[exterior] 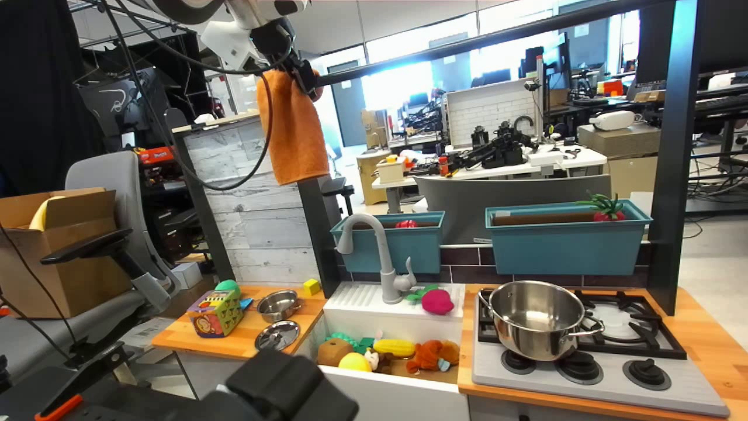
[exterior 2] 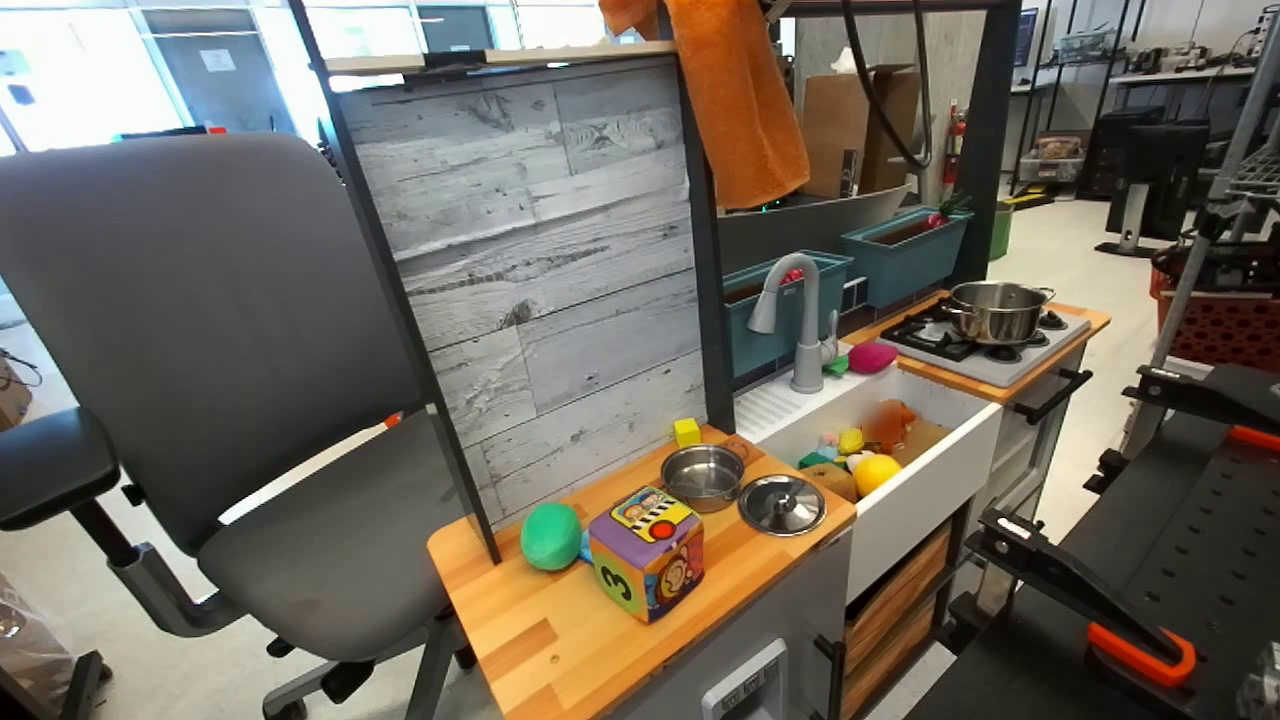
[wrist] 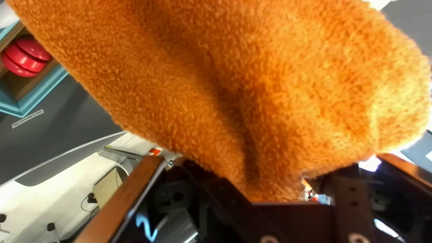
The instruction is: Move the pee plush toy and pick up the cloth and drop it on the counter, then pick up the pink plush toy from the sink and put it in the pot
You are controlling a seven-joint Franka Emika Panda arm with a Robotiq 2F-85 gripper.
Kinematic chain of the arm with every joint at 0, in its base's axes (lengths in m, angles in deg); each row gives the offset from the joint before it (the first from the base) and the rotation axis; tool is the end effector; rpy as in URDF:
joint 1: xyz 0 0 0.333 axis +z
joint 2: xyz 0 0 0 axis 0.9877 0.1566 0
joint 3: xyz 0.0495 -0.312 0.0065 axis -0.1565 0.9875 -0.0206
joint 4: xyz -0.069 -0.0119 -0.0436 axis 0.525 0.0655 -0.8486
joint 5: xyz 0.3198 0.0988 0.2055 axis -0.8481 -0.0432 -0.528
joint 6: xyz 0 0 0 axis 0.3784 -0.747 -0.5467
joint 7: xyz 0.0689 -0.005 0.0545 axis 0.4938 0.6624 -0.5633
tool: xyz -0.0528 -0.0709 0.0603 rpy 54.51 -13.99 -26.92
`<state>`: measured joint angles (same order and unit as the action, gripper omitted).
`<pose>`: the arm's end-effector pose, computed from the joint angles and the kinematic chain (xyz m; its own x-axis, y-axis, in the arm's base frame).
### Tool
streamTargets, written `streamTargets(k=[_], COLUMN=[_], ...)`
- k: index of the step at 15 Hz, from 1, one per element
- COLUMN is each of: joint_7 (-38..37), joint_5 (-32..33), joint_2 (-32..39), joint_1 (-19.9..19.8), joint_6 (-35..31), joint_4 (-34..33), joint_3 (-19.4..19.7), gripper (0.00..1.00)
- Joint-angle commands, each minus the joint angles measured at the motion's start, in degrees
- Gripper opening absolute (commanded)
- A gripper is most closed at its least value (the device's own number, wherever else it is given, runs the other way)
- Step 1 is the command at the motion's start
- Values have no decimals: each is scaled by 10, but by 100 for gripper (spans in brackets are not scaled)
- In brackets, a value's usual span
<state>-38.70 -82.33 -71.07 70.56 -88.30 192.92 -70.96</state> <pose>0.6650 -0.0186 0.4242 0.6237 -0.6128 0.4852 -0.3488 -0.7737 -0.5288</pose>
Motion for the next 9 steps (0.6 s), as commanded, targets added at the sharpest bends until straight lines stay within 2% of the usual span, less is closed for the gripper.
streamTargets(k=[1, 2, 3, 5, 7, 9], joint_7=[45, 46, 47, 53, 64, 74], joint_5=[-30, -37, -45, -51, -53, -58], joint_2=[-32, -31, -31, -33, -37, -42], joint_1=[-24, -29, -34, -42, -49, -58], joint_6=[47, 47, 46, 44, 44, 42], joint_4=[68, 68, 68, 72, 80, 92], joint_3=[-32, -38, -43, -52, -59, -67], gripper=[36, 49, 83, 85, 98, 100])
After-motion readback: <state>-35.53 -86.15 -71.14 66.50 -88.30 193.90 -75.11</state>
